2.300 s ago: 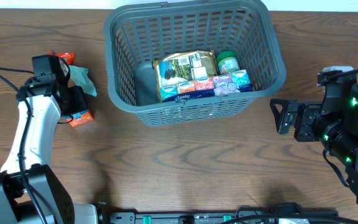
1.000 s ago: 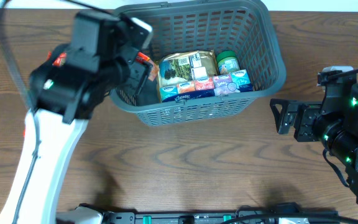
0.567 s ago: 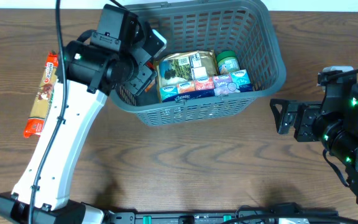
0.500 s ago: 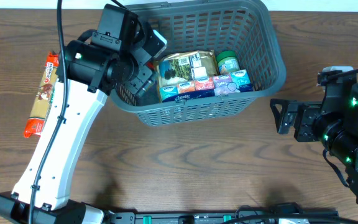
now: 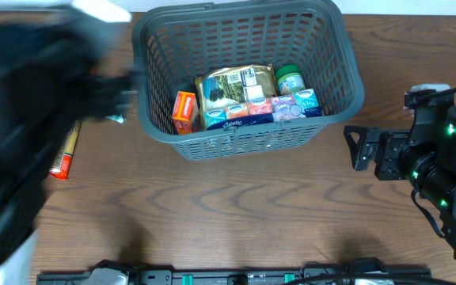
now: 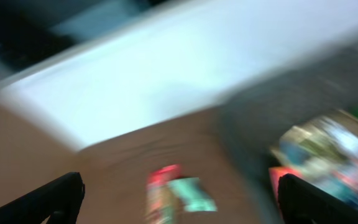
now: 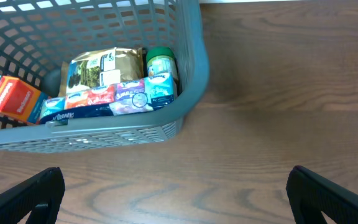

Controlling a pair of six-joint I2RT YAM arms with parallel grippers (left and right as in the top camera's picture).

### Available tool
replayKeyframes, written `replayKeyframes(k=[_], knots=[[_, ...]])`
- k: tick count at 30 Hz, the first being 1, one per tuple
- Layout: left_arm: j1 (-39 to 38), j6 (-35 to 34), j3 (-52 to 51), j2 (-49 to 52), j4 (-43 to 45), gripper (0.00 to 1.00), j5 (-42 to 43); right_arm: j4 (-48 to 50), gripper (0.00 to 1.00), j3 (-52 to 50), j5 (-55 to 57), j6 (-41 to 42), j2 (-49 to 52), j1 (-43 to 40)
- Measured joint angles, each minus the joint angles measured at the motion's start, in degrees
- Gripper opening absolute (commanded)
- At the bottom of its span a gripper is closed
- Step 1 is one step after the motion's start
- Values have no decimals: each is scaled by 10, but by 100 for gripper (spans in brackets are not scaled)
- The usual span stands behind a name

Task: Pack container
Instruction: 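Drop the Redoxon box into the basket's left side, then grasp the mint-green sachet with the left gripper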

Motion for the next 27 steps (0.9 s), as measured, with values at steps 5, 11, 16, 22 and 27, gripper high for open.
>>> replayKeyframes(k=[5,11,16,22,27], knots=[[146,-87,4,-26,-17,98,-36,0,99,0,0,0,0,0],[256,-174,-63,43,-12,98,56,0,99,0,0,0,0,0],[292,-215,-154,142,29,98,149,0,99,0,0,0,0,0],[301,-235,-216,248,89,99,254,0,99,0,0,0,0,0],[300,-243,-223,334,106,99,283,0,99,0,0,0,0,0]])
